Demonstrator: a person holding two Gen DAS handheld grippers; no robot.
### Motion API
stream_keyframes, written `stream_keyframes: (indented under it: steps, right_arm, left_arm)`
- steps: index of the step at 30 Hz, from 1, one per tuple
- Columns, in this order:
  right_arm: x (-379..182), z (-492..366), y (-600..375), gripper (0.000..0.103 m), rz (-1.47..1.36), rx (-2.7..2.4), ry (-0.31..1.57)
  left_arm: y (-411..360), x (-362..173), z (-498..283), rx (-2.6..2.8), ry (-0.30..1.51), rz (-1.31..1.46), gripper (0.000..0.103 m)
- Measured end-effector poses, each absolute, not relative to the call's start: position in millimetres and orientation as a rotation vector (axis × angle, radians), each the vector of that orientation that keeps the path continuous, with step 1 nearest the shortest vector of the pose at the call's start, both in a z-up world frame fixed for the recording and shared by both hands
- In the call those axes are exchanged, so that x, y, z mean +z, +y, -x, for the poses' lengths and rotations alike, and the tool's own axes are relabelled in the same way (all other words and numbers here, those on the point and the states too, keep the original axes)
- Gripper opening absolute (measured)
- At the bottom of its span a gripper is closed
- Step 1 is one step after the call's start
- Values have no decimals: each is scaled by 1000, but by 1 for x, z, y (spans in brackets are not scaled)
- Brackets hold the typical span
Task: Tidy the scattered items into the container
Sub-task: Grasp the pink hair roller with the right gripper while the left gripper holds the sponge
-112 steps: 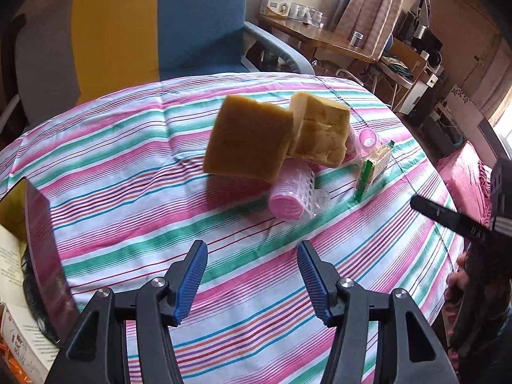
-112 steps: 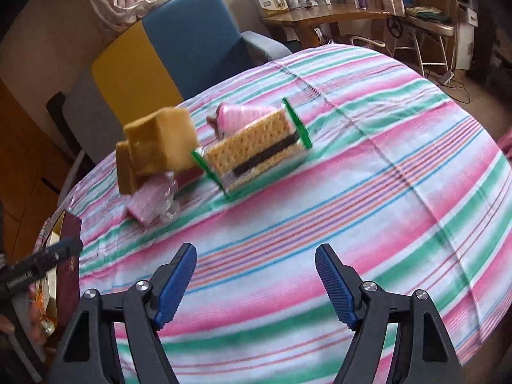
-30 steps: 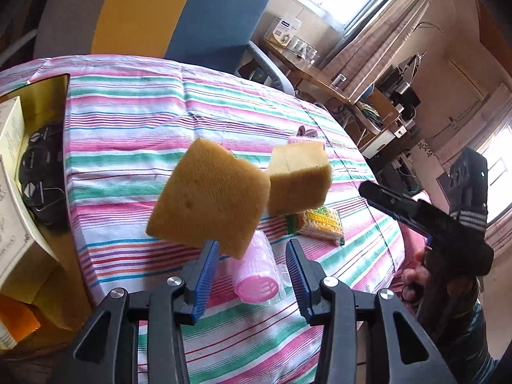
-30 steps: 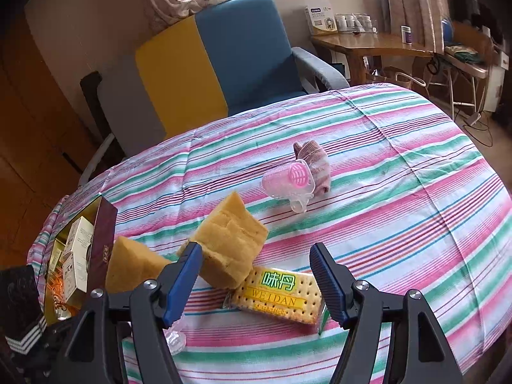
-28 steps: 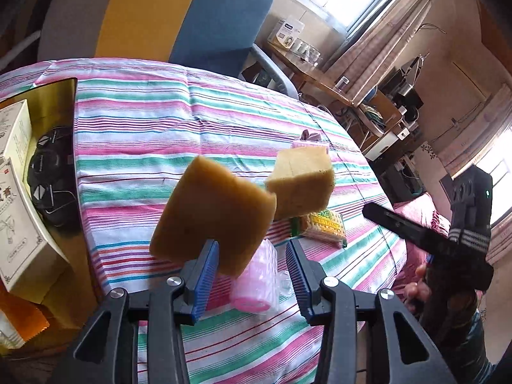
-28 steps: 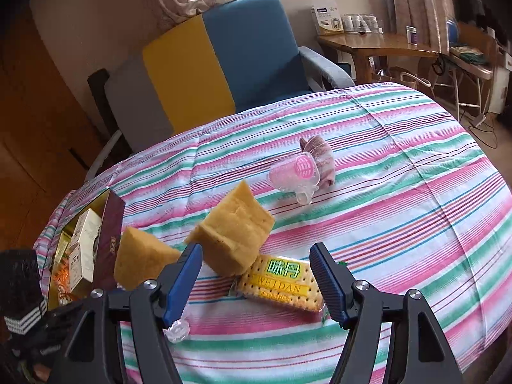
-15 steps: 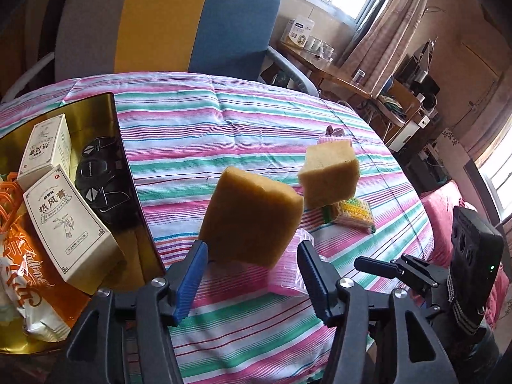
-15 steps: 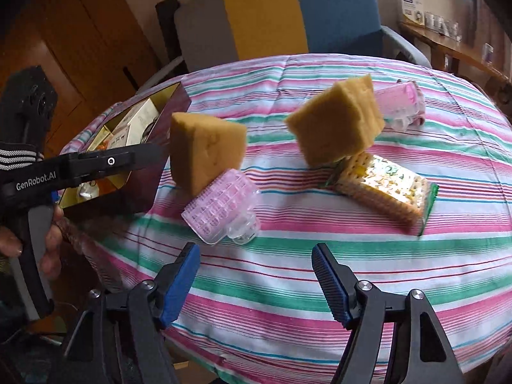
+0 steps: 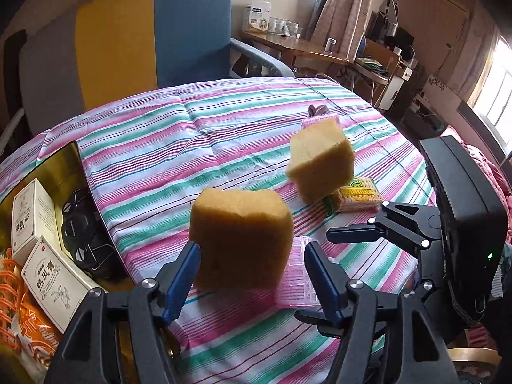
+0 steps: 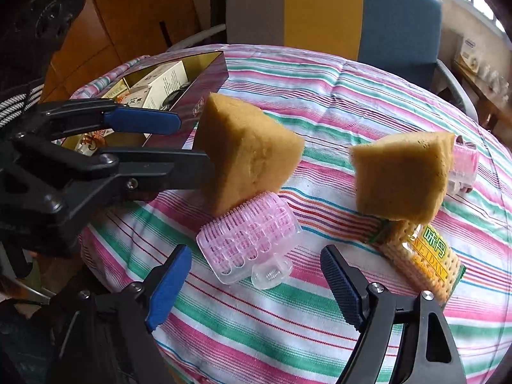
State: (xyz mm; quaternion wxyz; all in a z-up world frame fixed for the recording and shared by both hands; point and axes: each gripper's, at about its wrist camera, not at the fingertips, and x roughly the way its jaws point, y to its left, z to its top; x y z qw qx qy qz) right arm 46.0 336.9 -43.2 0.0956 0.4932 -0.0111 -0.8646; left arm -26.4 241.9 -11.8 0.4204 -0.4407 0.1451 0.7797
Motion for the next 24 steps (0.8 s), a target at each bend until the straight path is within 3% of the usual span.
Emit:
stream_keyframes:
  steps: [7, 9, 18, 24]
  right_arm:
    - [-56, -30, 338, 83, -1483, -2512, -35]
    - [-60, -28, 338, 73, -1486, -2498, -42]
    - [-61, -31, 344, 71, -1437, -2549, -121]
    - [-61, -33, 342, 70, -1417, -2589, -140]
  left_arm:
    - [254, -23, 38, 1941, 395, 1124, 69]
    - [257, -24, 42, 1939, 387, 1129, 69]
    - [271, -26, 48, 1951, 428, 1148, 69]
    - [264, -25, 48, 1958, 387, 1148, 58]
